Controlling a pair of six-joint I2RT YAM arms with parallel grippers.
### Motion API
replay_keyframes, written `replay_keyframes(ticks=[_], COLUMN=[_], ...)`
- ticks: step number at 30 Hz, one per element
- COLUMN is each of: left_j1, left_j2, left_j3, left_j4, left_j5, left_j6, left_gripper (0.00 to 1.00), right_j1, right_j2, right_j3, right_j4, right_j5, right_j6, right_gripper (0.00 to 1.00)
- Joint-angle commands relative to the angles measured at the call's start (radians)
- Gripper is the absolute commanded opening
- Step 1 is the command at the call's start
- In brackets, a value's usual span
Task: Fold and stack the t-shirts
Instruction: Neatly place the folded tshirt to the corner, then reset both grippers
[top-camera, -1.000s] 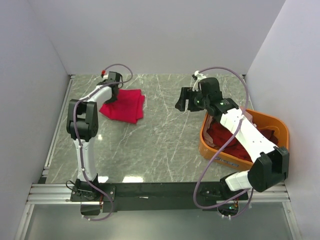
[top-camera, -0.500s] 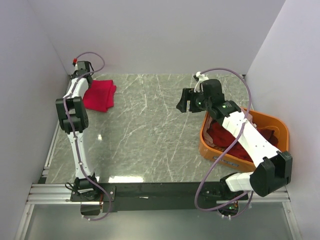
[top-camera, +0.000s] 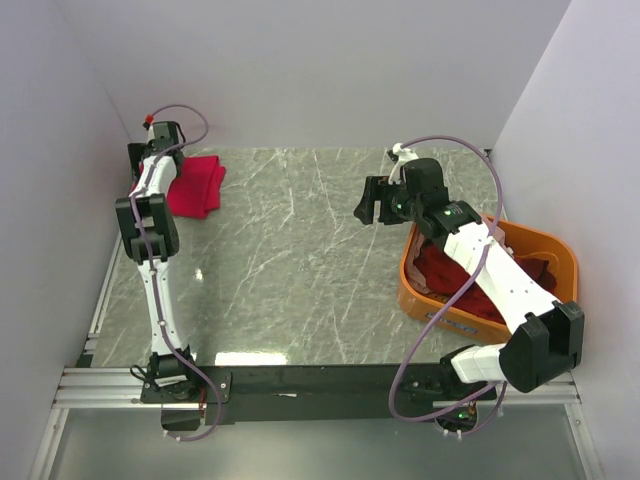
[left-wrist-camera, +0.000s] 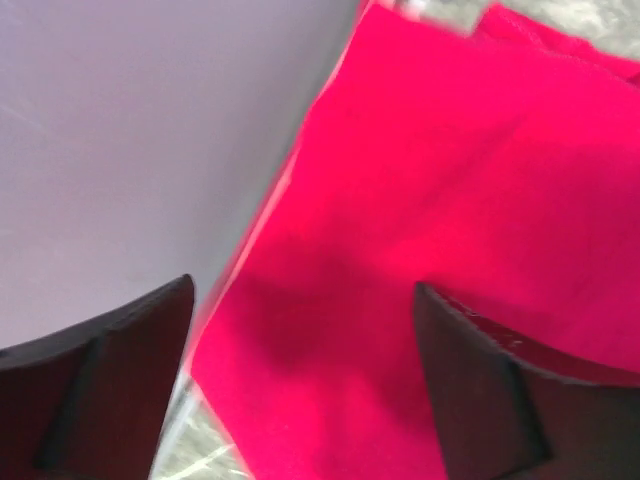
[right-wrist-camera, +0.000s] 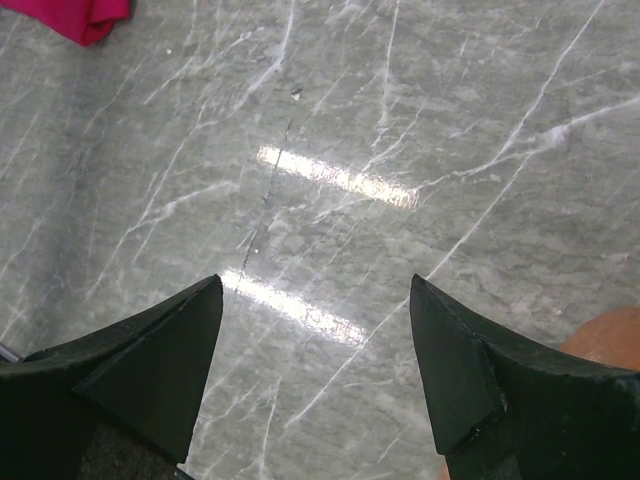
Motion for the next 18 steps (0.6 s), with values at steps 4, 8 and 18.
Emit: replay_keyframes(ticks=[4, 8, 18], left_j1=[-0.004, -0.066, -0.271], left_j2=[-0.108, -0.209, -0.831], left_j3=[0.071, 0.091, -0.496], left_j4=[-0.003, -0.078, -0.088], left_j5=[-0.059, -0.069, 0.285], left_j6=[-0.061, -0.145, -0.598], left_gripper=[0.99, 1.00, 0.99], right_j1=[0.002, 0.002, 0.004], right_j2=[-0.039, -0.076, -0.191], right_j3=[-0.005, -0.014, -0.109], right_j4=[0.041, 0.049, 0.017], right_j5=[0.014, 0.013, 0.033], right_j6=[0.018, 0.040, 0.098], right_gripper=[0.82, 0.82, 0.82])
